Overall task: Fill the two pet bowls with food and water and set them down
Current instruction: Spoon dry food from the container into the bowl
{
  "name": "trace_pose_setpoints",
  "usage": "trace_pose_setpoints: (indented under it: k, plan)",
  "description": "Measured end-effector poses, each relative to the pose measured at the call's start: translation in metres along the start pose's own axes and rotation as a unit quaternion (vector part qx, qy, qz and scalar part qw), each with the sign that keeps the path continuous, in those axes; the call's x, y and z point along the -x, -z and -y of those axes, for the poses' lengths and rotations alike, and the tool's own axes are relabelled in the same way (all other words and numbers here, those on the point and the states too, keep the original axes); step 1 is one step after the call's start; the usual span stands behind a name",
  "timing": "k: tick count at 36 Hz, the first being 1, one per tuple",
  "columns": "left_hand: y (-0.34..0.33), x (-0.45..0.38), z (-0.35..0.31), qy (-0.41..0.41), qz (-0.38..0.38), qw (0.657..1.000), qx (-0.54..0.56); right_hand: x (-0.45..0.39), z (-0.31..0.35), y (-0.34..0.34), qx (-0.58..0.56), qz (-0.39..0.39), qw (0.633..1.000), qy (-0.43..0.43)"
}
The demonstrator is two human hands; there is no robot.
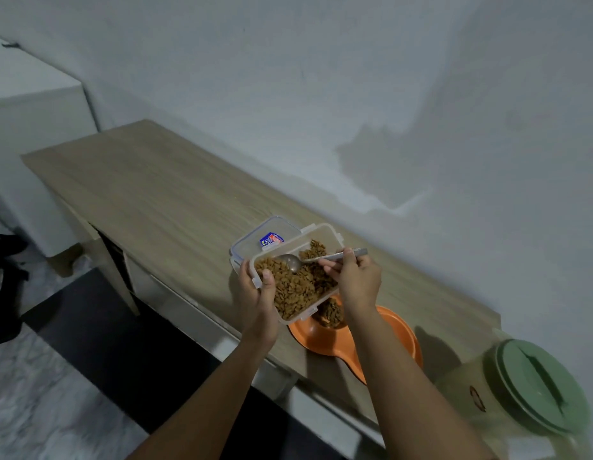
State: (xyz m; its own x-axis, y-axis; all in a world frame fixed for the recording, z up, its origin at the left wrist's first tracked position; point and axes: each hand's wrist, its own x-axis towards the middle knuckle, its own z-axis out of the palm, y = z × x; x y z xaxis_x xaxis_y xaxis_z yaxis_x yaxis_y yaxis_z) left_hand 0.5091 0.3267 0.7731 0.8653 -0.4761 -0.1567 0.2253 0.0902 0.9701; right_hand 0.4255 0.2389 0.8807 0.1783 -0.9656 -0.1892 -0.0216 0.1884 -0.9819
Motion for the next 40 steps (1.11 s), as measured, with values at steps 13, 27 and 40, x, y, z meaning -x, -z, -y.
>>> trace_pose_setpoints:
  k: [13,27,40]
  plan:
    - [0.001,0.006,0.004,-0.053,-0.017,0.998,0.011,0.009,0.003,0.012,-0.041,-0.009,0.996,-0.078]
    - [0.007,0.011,0.003,-0.035,-0.030,0.998,0.041,0.014,0.008,0.024,-0.062,-0.061,0.989,-0.120]
    - [0.008,0.008,0.002,-0.007,-0.080,0.992,0.101,0.010,0.015,0.051,-0.122,-0.145,0.977,-0.100]
